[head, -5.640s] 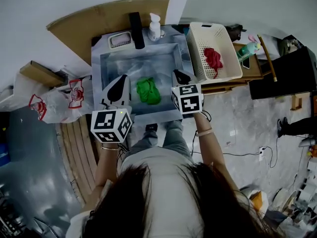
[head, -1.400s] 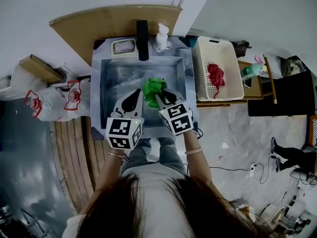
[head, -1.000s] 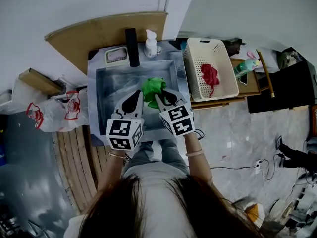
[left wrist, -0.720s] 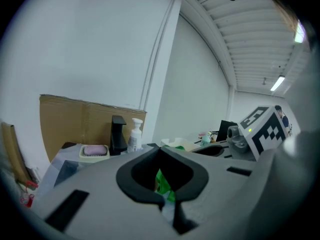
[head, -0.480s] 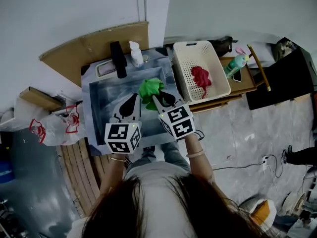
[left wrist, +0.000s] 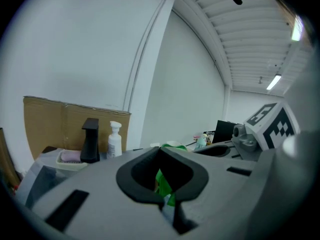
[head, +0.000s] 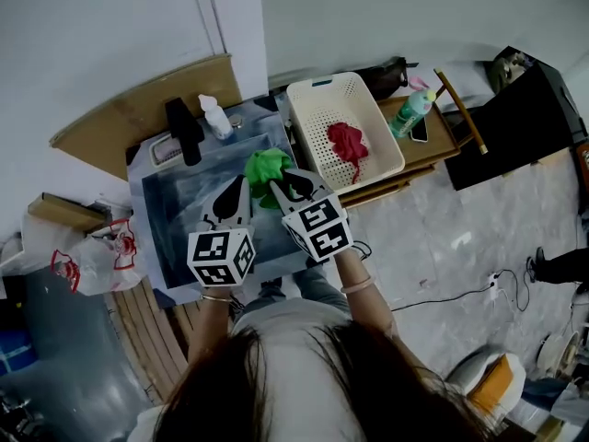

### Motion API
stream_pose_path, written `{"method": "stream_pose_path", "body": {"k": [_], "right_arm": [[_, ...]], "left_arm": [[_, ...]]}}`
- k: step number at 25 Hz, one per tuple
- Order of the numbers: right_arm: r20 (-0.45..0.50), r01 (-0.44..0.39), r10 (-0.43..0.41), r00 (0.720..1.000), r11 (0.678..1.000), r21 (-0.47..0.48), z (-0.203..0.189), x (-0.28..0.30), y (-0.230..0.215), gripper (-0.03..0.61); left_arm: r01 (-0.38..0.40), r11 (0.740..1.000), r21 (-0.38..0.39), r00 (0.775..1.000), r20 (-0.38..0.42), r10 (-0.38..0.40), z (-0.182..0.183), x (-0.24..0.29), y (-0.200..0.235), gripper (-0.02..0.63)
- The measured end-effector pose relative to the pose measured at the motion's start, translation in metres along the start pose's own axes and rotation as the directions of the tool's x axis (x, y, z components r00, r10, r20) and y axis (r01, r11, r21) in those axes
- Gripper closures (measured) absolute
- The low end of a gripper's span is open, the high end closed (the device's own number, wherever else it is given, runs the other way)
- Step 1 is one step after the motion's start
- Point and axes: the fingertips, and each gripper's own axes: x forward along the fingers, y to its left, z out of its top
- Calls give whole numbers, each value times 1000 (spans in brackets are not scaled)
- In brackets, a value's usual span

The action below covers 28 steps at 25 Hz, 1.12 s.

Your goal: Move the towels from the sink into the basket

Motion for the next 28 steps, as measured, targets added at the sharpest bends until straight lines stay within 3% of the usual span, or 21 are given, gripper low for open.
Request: {"method": "stream_pose_path", "body": {"k": [18, 28], "right_arm": [[63, 93, -99, 993, 992, 84, -4, -40, -91, 499], [47, 142, -147, 988, 985, 96, -17, -56, -140, 499]], "left_arm": [[62, 997, 37, 998, -23, -61, 5, 61, -62, 605], [96, 994, 46, 995, -40, -94, 2, 89, -93, 606]]}}
